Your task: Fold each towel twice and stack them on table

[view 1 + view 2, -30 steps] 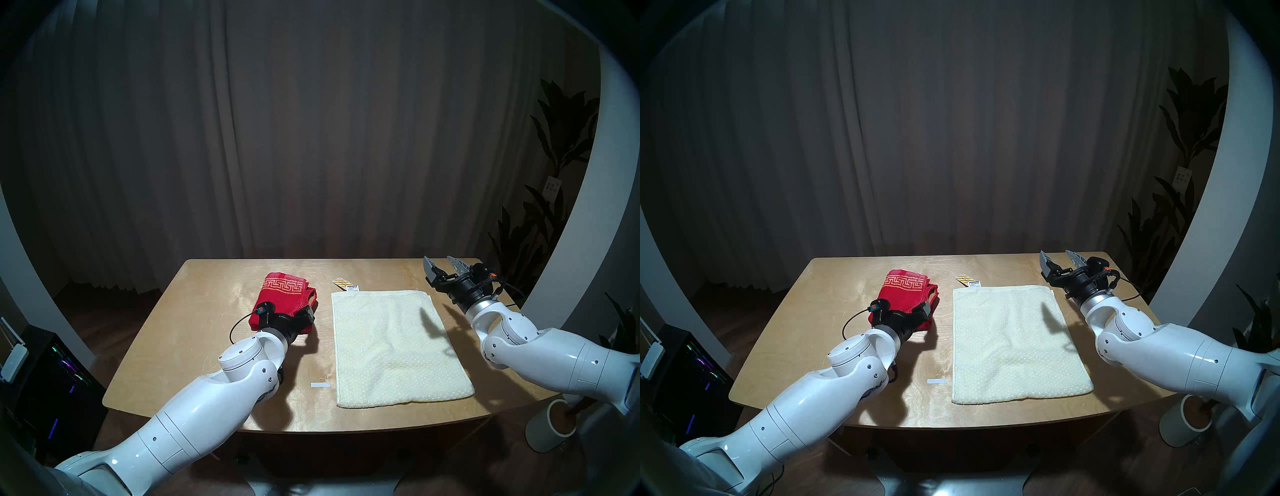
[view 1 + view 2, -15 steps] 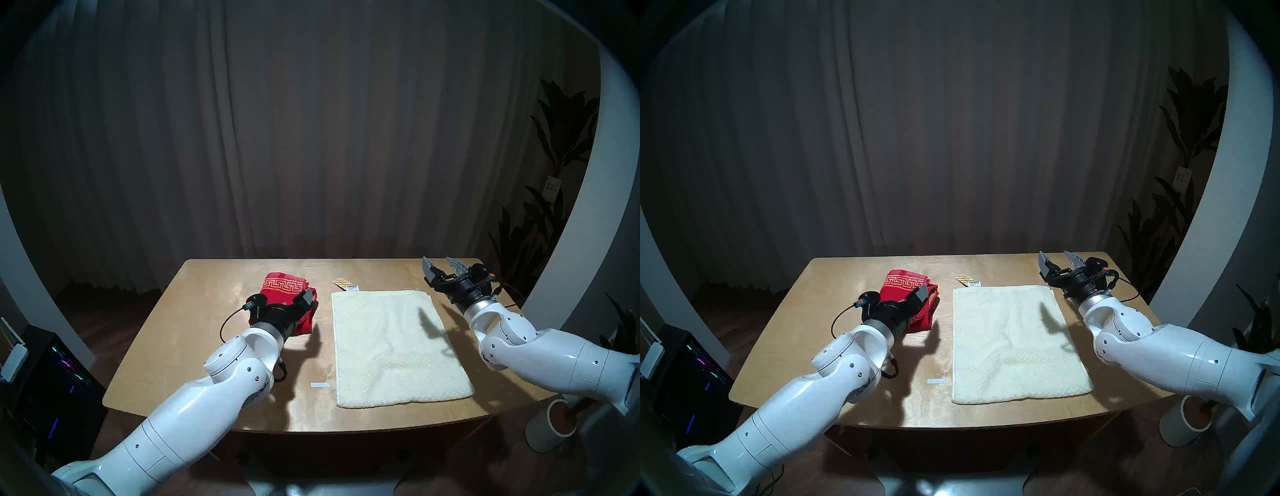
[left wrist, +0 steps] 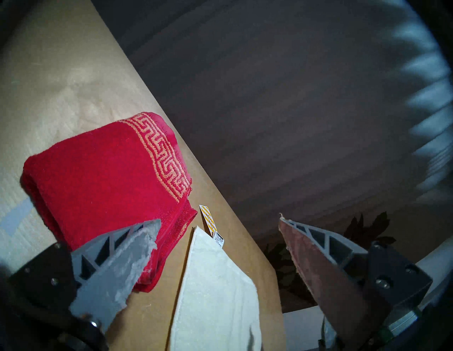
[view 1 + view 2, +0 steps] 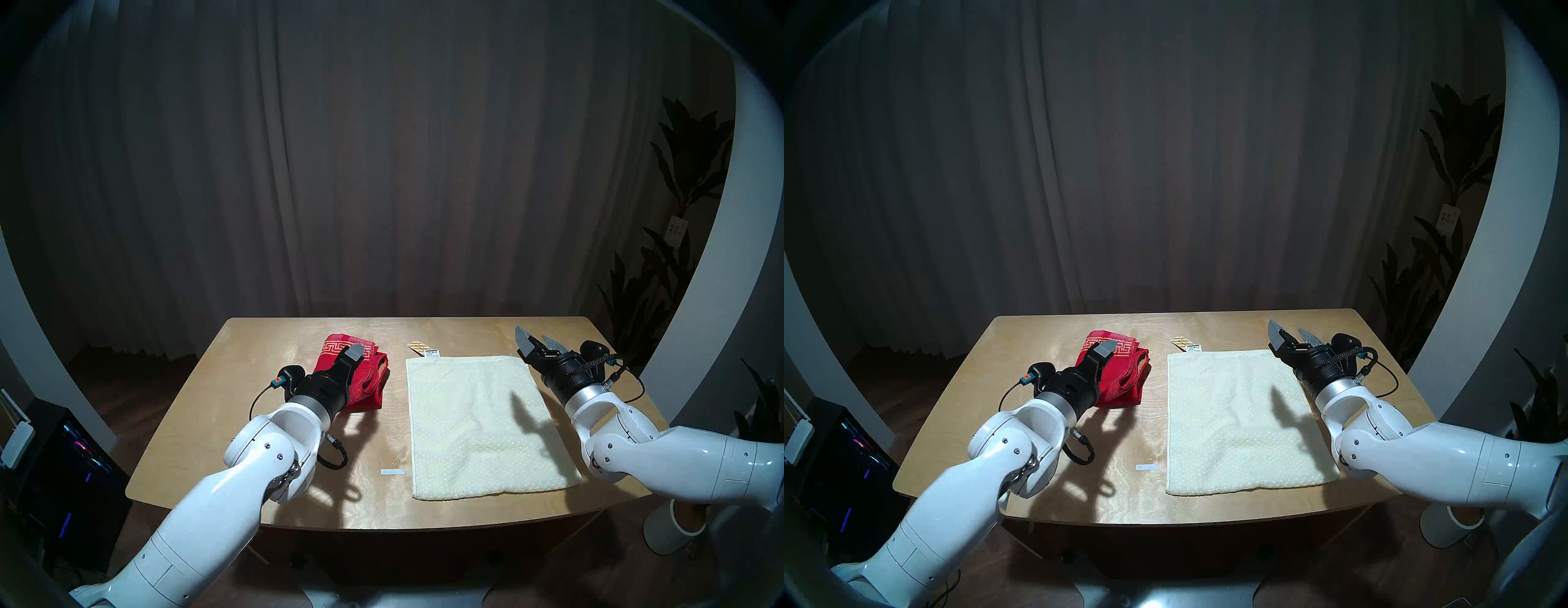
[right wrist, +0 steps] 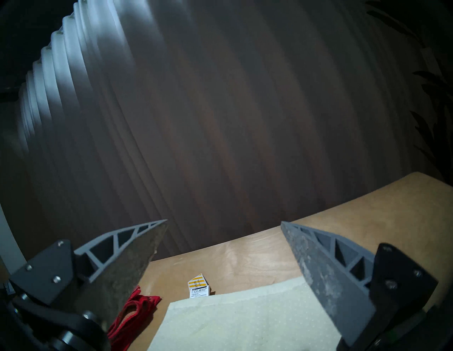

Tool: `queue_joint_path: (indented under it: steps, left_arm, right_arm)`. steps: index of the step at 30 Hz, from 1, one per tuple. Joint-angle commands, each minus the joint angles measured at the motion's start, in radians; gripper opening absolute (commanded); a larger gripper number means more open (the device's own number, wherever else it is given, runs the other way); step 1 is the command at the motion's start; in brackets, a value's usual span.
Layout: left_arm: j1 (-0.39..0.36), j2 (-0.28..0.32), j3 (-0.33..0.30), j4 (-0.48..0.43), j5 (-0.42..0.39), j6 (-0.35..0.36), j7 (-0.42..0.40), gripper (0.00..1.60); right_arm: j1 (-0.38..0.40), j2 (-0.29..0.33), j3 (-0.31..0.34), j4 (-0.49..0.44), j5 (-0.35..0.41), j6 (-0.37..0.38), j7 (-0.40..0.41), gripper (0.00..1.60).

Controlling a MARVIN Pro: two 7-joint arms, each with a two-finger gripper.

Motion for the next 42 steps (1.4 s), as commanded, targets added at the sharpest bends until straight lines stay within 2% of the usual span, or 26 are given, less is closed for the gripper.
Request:
queue_joint_path:
  steps: [1,10,14,20,23,32,42]
  left_arm:
    - [0.063,0.006,-0.029,-0.078,-0.075,0.006,-0.007,1.60]
    - [0.148,0.035,-0.028,-0.157,-0.163,0.037,0.000,1.60]
    - [0.185,0.047,-0.028,-0.182,-0.205,0.054,0.004,1.60]
    - [0.213,0.048,-0.032,-0.213,-0.259,0.066,0.014,1.60]
    - [0.226,0.041,-0.036,-0.222,-0.292,0.065,0.021,1.60]
    - [0.244,0.012,-0.024,-0.207,-0.355,0.063,0.037,1.60]
    - [0.247,0.001,-0.015,-0.204,-0.396,0.071,0.059,1.60]
  right_arm:
    - [-0.070,0.073,-0.013,-0.113,0.079,-0.055,-0.009,1.60]
    - [-0.148,0.158,-0.076,-0.247,0.169,-0.104,-0.011,1.60]
    - [-0.175,0.176,-0.085,-0.300,0.205,-0.158,-0.013,1.60]
    - [-0.207,0.196,-0.089,-0.310,0.264,-0.254,0.008,1.60]
    - [-0.224,0.204,-0.089,-0.302,0.305,-0.279,0.020,1.60]
    - [-0.270,0.220,-0.100,-0.309,0.438,-0.279,0.090,1.60]
    - [-0.297,0.229,-0.104,-0.323,0.512,-0.279,0.190,1.60]
